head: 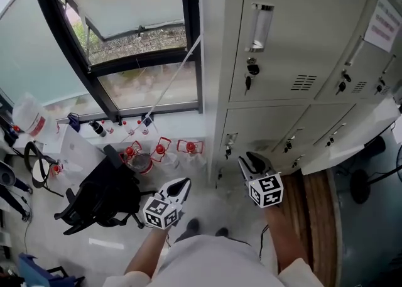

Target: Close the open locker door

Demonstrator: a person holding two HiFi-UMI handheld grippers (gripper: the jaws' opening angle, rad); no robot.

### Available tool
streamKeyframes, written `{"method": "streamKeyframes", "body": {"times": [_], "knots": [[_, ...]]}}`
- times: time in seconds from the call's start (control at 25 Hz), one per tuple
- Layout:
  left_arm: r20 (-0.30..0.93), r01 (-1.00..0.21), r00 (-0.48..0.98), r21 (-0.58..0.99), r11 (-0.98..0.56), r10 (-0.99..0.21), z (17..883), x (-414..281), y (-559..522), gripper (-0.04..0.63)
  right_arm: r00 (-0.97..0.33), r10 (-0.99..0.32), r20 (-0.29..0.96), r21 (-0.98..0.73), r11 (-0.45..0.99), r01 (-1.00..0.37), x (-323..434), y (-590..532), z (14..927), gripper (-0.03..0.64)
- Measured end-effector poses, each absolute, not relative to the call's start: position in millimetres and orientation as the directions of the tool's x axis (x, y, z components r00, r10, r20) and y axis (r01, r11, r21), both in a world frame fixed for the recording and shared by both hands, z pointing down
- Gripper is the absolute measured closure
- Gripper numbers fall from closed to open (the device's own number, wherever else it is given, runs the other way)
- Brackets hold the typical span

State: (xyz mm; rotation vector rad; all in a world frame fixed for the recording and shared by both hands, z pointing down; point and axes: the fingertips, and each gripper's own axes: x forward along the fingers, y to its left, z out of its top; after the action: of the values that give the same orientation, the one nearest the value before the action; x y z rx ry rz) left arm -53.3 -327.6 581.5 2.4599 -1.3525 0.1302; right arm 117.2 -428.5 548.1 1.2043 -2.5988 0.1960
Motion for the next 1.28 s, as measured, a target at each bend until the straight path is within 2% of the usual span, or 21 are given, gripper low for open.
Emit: {"method": "streamKeyframes", "body": {"times": [0.56, 1.28], "knots": [[0.222, -0.849, 0.524, 0.216, -0.483, -0.822, 569, -2, -307, 0.574, -0.645, -0.709, 0.286, -0.005, 0.672, -0.741, 177, -378, 538, 0.541], [0.198, -0.777, 0.628, 0.199, -0.597, -0.752, 532, -29, -288, 0.574, -0.531, -0.800, 0.279, -0.015, 0.549, -0.836, 176, -311, 520, 0.584]]}}
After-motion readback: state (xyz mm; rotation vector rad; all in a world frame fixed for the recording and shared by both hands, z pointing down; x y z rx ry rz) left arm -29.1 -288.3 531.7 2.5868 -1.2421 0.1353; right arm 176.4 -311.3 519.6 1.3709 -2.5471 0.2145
